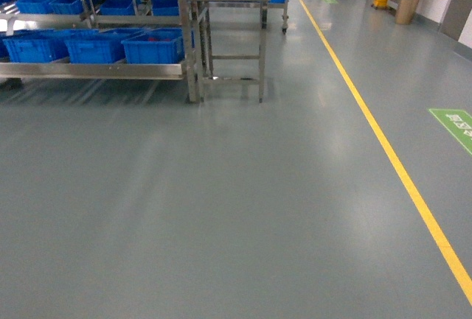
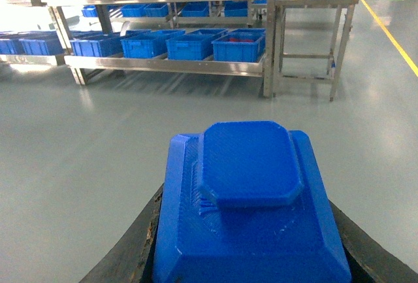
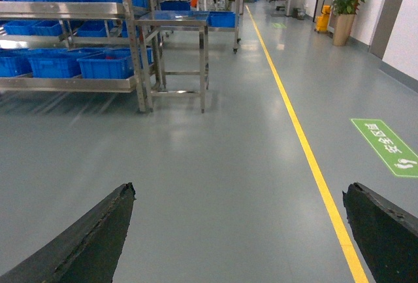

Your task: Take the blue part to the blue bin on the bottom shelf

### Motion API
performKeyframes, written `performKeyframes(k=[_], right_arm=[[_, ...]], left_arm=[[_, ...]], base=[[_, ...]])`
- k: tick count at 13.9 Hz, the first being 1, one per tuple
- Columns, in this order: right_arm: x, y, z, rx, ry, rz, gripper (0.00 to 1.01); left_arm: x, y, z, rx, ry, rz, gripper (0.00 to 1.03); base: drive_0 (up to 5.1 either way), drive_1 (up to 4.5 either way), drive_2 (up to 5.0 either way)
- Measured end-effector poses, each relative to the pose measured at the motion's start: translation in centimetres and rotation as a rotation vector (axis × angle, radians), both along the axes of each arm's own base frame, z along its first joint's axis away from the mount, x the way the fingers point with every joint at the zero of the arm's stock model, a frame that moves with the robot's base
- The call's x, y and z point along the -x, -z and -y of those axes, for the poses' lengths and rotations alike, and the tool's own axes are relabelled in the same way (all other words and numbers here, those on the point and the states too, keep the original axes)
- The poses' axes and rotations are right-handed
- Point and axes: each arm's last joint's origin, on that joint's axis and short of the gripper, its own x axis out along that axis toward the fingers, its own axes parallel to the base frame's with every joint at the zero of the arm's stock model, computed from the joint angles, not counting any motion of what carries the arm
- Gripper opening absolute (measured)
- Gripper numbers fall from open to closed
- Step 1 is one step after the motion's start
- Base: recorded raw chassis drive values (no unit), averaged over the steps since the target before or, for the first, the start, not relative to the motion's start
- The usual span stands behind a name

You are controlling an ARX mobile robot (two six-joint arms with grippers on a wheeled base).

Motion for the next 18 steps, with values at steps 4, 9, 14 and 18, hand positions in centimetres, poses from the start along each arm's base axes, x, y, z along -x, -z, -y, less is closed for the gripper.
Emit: performKeyframes(k=[4,9,14,18], right_arm=[[0.00,0.05,0.00,0.000,0.000,-0.005,0.98],[0.00,0.03,0.00,0.000,-0.001,-0.003,0.98],[0.00,0.02,0.00,0.000,0.000,-0.002,0.98],[0.00,0.02,0.00,0.000,0.000,-0.002,0.98]], left_arm=[[-0.01,-0.03,0.00,0.000,0.000,0.003,0.44],[0.00,-0.01,0.00,0.000,0.000,0.001,0.44],[0.00,0.01,0.00,-0.001,0.000,-0.001,0.44],[-0.01,-0.01,0.00,0.000,0.000,0.001,0.44]], base=[[-1.7,-1.72,-1.7],[-1.7,-1.72,-1.7],[-0.4,3.09,-3.8],[0.0,4.30,-4.4]])
